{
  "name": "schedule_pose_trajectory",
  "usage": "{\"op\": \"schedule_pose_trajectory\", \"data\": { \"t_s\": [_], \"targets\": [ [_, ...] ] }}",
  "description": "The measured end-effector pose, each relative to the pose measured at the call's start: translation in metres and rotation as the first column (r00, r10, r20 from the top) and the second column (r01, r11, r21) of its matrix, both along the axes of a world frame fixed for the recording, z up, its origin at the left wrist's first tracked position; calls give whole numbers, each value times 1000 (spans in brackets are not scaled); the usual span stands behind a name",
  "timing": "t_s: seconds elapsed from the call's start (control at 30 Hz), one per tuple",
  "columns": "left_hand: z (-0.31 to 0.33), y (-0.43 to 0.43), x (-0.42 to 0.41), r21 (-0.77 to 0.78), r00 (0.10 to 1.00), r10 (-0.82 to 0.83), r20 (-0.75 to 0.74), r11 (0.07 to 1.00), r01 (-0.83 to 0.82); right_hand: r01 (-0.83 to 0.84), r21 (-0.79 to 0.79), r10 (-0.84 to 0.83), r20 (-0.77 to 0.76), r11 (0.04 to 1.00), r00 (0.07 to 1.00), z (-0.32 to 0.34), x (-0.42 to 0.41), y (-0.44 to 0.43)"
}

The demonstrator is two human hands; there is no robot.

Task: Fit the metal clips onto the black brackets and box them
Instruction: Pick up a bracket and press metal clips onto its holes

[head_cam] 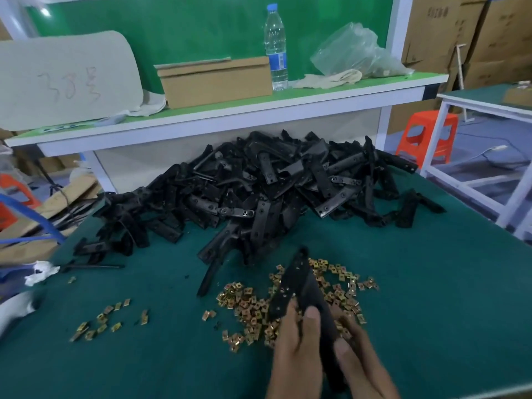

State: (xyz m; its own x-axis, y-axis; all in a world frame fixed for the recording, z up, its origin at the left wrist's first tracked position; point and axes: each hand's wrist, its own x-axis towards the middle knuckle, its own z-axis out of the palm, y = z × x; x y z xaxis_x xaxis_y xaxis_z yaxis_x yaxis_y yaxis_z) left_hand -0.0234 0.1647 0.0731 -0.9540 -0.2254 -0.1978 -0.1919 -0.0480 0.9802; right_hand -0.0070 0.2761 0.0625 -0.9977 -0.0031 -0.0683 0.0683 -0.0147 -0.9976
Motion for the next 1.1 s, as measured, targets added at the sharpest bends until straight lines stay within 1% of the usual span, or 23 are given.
{"op": "schedule_pose_trajectory", "data": {
  "t_s": [0.03,0.07,0.1,0.13,0.17,0.23,0.27,0.3,0.33,0.37,0.43,0.47,0.5,0.53,0.63,0.7,0.77,0.87,0.97,1.03,1.1],
  "targets": [
    [-5,12,4,-34,998,-45,-35,998,44,2,-59,1,51,998,999,3,1,-2],
    [-7,15,6,-173,993,-96,-72,982,83,35,-103,-26,90,994,996,3,0,0],
    [-9,12,3,-322,989,-115,-96,943,78,78,-140,-62,118,987,991,3,-2,3],
    [-12,6,-1,-448,983,-135,-125,891,66,114,-129,-96,138,985,986,2,-4,9],
    [-15,-2,-8,-536,975,-170,-140,841,69,143,-88,-129,141,986,982,1,-9,15],
    [-19,-19,-25,-649,969,-218,-116,756,93,185,12,-185,89,983,979,-6,-15,26],
    [-21,-30,-36,-716,972,-209,-112,694,67,214,64,-217,50,975,975,-9,-19,30],
    [-24,-40,-50,-784,975,-179,-133,620,7,242,121,-245,15,963,969,-12,-21,32],
    [-27,-50,-62,-839,973,-163,-162,542,-49,271,168,-274,-8,948,962,-15,-23,31],
    [-28,-56,-74,-880,974,-161,-162,470,-69,302,201,-304,-24,932,952,-18,-25,30],
    [-31,-62,-91,-942,980,-185,-66,336,0,322,239,-322,-41,916,946,-23,-27,30],
    [-35,-62,-97,-954,980,-197,5,293,63,317,250,-317,-44,915,948,-26,-28,30],
    [-38,-62,-99,-955,977,-201,67,271,121,311,260,-310,-46,914,950,-28,-29,30],
    [-41,-61,-101,-954,976,-200,80,267,133,309,270,-307,-51,912,950,-29,-29,30],
    [-42,-59,-101,-959,976,-216,-29,281,34,315,291,-306,-79,903,949,-31,-30,31],
    [-40,-59,-102,-961,974,-219,-50,275,12,298,322,-288,-80,899,954,-32,-29,32],
    [-39,-60,-103,-964,971,-234,-45,264,19,280,341,-272,-73,897,960,-32,-29,32],
    [-38,-64,-102,-949,970,-241,21,300,95,276,357,-267,-76,892,961,-31,-29,31],
    [-39,-69,-101,-936,963,-256,81,313,162,271,359,-259,-84,893,962,-34,-29,31],
    [-37,-71,-102,-935,963,-263,62,323,149,267,356,-252,-89,895,964,-37,-29,31],
    [-34,-72,-102,-929,964,-264,22,351,117,270,358,-254,-92,894,963,-39,-30,32]
  ]
}}
